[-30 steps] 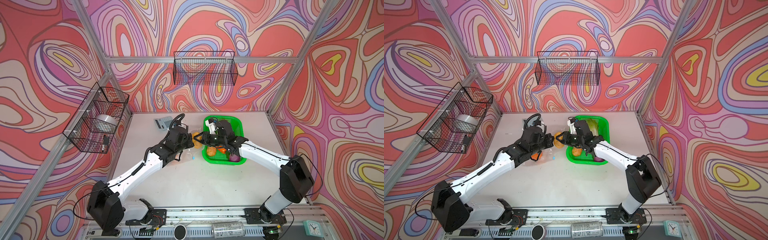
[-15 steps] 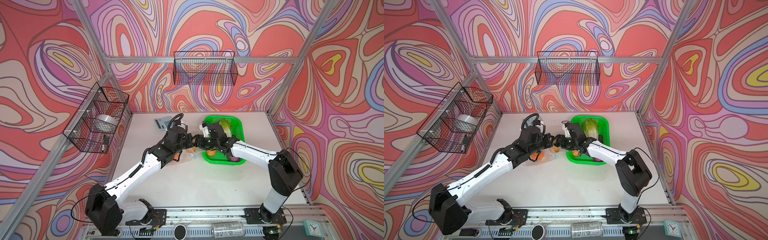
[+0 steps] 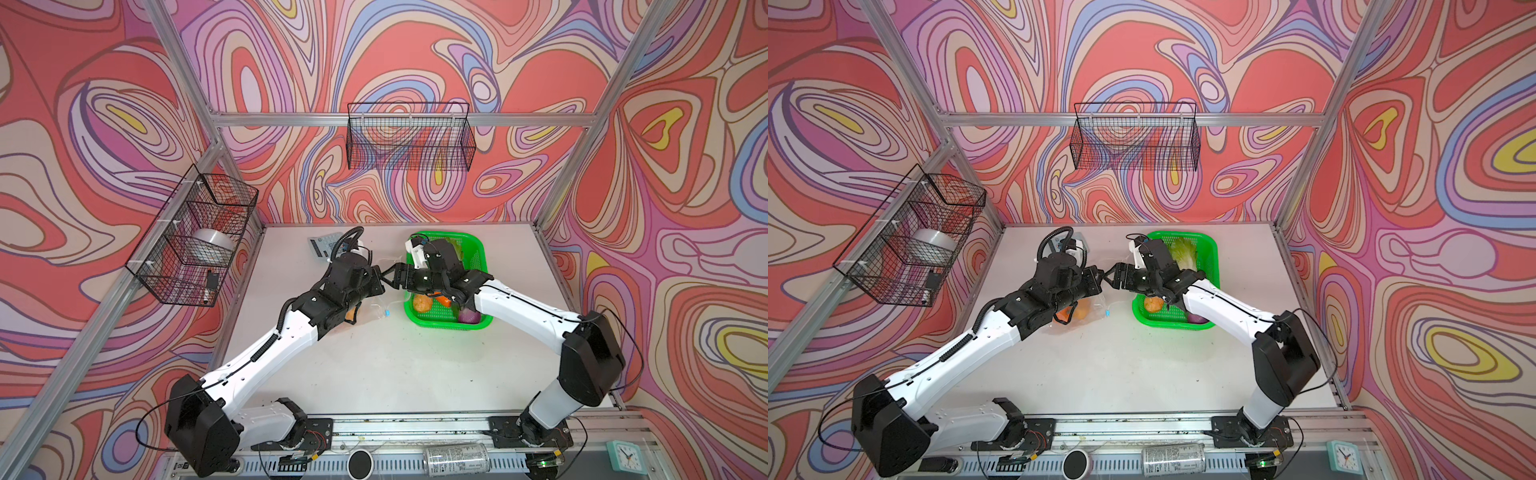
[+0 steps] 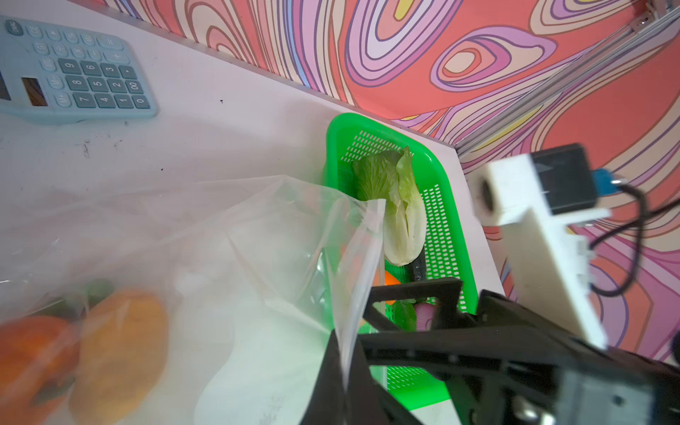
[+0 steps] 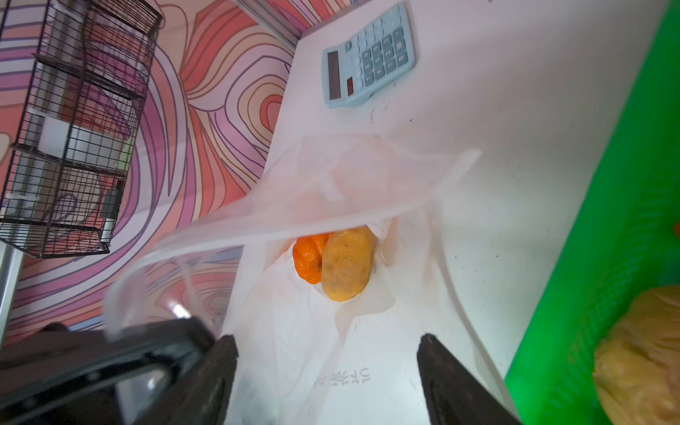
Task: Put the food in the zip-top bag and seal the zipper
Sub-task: 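Open the right gripper to drop the yellow potato into the bag, then move the right gripper back into the basket and grasp the brown potato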
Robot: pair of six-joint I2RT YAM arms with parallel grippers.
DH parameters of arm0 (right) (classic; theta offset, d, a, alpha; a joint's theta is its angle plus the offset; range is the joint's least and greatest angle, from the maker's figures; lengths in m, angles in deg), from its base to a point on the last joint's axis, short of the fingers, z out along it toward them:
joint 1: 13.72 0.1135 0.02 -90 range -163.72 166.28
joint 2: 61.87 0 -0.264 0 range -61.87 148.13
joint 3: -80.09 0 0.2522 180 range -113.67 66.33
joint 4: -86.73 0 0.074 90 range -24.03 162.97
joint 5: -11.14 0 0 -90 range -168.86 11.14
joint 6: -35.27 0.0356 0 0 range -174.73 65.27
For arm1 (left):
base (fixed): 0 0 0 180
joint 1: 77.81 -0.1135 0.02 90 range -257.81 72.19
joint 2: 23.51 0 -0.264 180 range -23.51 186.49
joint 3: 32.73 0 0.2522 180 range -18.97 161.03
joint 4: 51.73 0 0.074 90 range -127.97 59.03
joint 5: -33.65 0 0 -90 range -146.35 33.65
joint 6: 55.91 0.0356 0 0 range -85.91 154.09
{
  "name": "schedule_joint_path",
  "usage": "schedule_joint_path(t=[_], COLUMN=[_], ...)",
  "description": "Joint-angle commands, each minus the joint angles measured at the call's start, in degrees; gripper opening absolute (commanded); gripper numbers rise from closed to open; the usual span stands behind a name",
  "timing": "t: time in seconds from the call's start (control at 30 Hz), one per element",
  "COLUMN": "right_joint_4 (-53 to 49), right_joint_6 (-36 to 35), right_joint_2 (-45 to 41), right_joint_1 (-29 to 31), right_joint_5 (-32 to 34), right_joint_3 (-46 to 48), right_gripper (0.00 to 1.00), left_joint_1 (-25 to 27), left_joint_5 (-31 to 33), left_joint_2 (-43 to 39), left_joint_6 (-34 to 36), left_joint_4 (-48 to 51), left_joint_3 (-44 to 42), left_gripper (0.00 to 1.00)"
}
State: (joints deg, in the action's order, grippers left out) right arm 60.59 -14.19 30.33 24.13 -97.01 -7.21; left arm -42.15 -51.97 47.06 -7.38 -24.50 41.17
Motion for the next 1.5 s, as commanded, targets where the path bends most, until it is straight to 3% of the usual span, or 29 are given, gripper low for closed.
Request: schedule_joint_path(t=[0.0, 0.17, 0.37, 1.07, 1.2, 1.47], right_joint_4=[-7.2, -16.1, -21.7, -11.6, -11.7, -7.2], right_joint_6=[-3.8, -6.8, -9.4, -2.2, -1.9, -1.3], right_joint_2=[-4.2, -6.0, -4.7, 12.0, 13.4, 15.7], right_joint_1=[-2.4, -7.0, -8.0, -8.1, -8.1, -8.1], right_joint_5=[4.8, 8.7, 11.5, 9.8, 13.5, 14.0], right_joint_3=[-1.8, -0.7, 1.8, 3.6, 3.8, 4.7], right_gripper=[0.80, 0.80, 0.79, 0.80, 0.79, 0.74], left_joint_1=[-0.2, -0.2, -0.3, -0.2, -0.2, -0.2], left_joint_5=[2.4, 2.0, 1.3, -0.2, -0.2, -0.9], left_joint_2=[-1.7, -1.3, -0.4, -0.6, -0.3, 0.3], left_joint_6=[1.1, 0.5, 0.2, -1.5, -1.5, -1.7], left_joint_4=[1.2, 0.9, 0.7, -0.1, -0.5, -0.4], left_joint_3=[0.6, -0.3, -0.9, -2.9, -2.7, -2.6], left_gripper=[0.00, 0.00, 0.00, 0.00, 0.00, 0.00])
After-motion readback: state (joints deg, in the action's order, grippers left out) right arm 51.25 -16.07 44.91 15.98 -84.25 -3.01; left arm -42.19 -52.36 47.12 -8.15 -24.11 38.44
